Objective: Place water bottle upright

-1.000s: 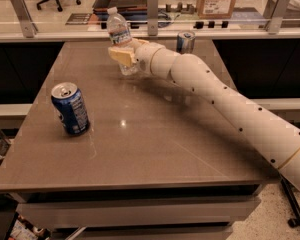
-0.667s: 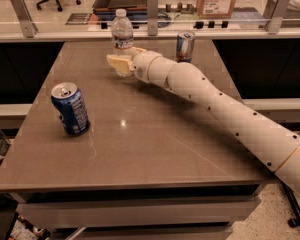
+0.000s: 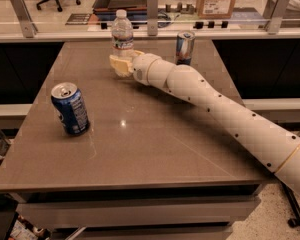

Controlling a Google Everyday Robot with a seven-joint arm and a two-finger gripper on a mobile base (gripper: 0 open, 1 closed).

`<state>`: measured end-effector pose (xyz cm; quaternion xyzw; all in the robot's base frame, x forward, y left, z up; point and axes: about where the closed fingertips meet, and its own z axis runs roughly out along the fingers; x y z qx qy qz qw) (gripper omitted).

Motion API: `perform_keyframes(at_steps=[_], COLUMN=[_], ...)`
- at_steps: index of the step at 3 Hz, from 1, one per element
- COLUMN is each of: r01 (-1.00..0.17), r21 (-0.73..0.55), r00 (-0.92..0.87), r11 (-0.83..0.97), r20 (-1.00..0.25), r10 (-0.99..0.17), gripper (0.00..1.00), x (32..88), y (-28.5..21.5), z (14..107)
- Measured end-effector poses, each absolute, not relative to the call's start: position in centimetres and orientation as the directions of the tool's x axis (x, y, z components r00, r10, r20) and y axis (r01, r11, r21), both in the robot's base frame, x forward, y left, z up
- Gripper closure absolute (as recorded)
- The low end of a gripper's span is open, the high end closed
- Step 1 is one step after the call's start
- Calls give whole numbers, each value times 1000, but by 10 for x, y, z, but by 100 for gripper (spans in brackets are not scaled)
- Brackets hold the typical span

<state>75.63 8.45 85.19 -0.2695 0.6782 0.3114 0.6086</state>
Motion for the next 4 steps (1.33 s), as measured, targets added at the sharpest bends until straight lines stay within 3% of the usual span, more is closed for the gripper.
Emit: perform_keyframes(at_steps=[1,4], r01=[-745,-749], r21=[94,95], r00=[-114,-114], r11=[661,656], r20=[-993,-993], r10=[14,13], gripper=[83,12], x=[756,755], y=[85,89], z=[856,857])
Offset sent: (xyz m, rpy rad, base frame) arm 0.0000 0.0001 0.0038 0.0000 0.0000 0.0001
